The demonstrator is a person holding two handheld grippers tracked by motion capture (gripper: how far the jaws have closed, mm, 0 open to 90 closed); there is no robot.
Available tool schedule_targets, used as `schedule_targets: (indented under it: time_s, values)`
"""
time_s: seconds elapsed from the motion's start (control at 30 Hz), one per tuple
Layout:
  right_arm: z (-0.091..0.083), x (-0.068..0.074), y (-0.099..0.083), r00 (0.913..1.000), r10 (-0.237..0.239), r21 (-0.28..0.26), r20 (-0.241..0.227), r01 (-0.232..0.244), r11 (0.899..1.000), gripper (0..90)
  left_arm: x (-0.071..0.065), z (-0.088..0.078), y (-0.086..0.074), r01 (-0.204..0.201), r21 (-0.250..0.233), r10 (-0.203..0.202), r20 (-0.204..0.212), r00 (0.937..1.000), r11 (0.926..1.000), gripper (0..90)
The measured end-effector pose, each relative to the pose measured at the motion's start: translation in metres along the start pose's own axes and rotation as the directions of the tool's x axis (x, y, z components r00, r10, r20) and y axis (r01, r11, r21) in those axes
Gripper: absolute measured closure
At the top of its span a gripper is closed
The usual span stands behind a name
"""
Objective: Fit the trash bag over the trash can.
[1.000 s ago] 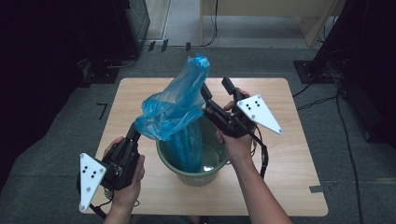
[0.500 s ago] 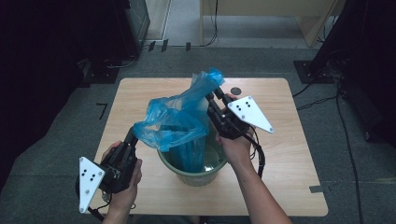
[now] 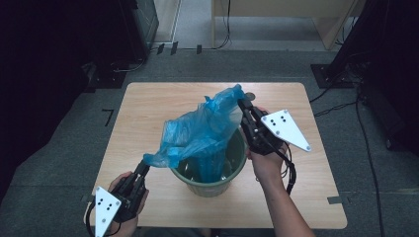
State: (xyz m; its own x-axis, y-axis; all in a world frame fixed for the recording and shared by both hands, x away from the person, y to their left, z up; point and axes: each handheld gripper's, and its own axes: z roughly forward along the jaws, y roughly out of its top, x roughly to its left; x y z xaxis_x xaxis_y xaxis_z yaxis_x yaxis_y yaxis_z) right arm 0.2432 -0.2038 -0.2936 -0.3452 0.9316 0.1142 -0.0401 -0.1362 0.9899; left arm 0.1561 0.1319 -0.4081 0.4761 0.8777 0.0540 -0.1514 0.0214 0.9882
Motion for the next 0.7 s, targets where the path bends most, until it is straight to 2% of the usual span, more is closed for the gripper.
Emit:
schedule_targets:
  time_s: [0.07,0.27,0.33,0.37,0.47,0.53,0.6,0.63,0.7]
  values:
    - [-0.002,-0.009,-0.005,0.9998,0.017,0.018,0.012,-0.017,1.000,90.0,-0.002,-0.004,-0.009,0.005,0.015,-0.004,-0.006,1.0000,0.9999,90.0]
    - [-0.009,-0.030,-0.023,0.9968,-0.002,0.062,0.080,-0.003,0.998,90.0,-0.009,-0.015,-0.024,-0.015,0.040,0.015,-0.001,0.9999,0.9991,90.0]
    - [-0.011,-0.037,-0.031,0.9946,-0.012,0.077,0.103,0.004,0.997,90.0,-0.016,-0.019,-0.030,-0.050,0.053,0.049,0.011,0.9987,0.9973,90.0]
    - [-0.012,-0.040,-0.035,0.9941,-0.010,0.086,0.108,0.001,0.996,90.0,-0.020,-0.021,-0.034,-0.077,0.064,0.076,0.023,0.9968,0.9950,90.0]
    - [-0.016,-0.048,-0.051,0.9918,-0.015,0.126,0.127,-0.001,0.992,90.0,-0.031,-0.027,-0.045,-0.123,0.094,0.117,0.069,0.9908,0.9880,90.0]
    - [-0.020,-0.052,-0.063,0.9902,-0.010,0.147,0.139,-0.010,0.989,90.0,-0.034,-0.030,-0.049,-0.143,0.112,0.131,0.104,0.9859,0.9834,90.0]
    - [-0.025,-0.058,-0.072,0.9894,-0.004,0.170,0.145,-0.021,0.985,90.0,-0.035,-0.031,-0.051,-0.155,0.122,0.141,0.117,0.9831,0.9804,90.0]
    - [-0.027,-0.059,-0.074,0.9895,-0.002,0.172,0.145,-0.023,0.985,90.0,-0.036,-0.032,-0.053,-0.179,0.132,0.163,0.124,0.9788,0.9750,90.0]
    - [-0.033,-0.062,-0.077,0.9905,0.000,0.182,0.137,-0.026,0.983,90.0,-0.038,-0.032,-0.060,-0.233,0.152,0.210,0.155,0.9654,0.9605,90.0]
